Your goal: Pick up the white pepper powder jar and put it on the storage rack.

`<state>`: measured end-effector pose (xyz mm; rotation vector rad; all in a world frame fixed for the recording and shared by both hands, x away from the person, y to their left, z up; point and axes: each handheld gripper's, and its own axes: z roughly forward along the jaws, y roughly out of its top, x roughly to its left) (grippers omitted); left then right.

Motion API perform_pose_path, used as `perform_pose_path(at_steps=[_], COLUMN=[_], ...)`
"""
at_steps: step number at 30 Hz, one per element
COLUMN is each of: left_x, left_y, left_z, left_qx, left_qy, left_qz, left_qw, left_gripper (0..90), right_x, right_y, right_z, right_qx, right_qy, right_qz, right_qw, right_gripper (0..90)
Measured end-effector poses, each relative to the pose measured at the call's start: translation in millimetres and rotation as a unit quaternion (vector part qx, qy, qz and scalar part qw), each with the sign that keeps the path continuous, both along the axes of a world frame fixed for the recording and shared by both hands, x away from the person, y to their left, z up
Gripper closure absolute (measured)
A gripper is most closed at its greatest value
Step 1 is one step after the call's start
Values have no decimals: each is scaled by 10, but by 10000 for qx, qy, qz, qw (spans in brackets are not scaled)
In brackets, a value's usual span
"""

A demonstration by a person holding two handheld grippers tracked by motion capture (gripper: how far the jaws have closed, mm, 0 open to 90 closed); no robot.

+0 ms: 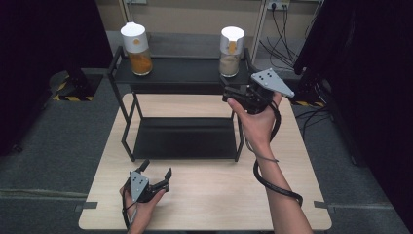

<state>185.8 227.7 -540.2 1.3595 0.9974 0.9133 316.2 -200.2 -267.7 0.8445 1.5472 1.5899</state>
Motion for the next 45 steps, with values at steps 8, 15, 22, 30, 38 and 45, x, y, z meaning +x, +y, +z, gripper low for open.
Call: perform_pose_path(at_steps=[8, 15, 22, 30, 38, 45], left_x=[-2, -2, -4, -5, -7, -9], left_y=[1, 1, 0, -4, -2, -2], left_z=[-3, -4, -5, -9, -12, -14], left_qx=[0, 6, 11, 16, 16, 16], left_qy=[-10, -14, -20, -33, -43, -50], left_qz=[-4, -6, -5, -2, -4, -4], left_qw=[10000, 10000, 10000, 10000, 10000, 10000], left_gripper=[114, 114, 114, 115, 114, 114], right_x=[-62, -107, -156, -201, -242, -290], right_y=[-23, -44, -72, -112, -128, -137], right_z=[-79, -141, -220, -299, -399, -494], right_qx=[-43, -66, -108, -107, -160, -197], right_qy=[-5, 19, 51, 101, 164, 234], right_qz=[36, 76, 96, 115, 162, 217], right_qw=[10000, 9999, 9999, 9998, 9996, 9993], right_gripper=[49, 49, 49, 49, 49, 49])
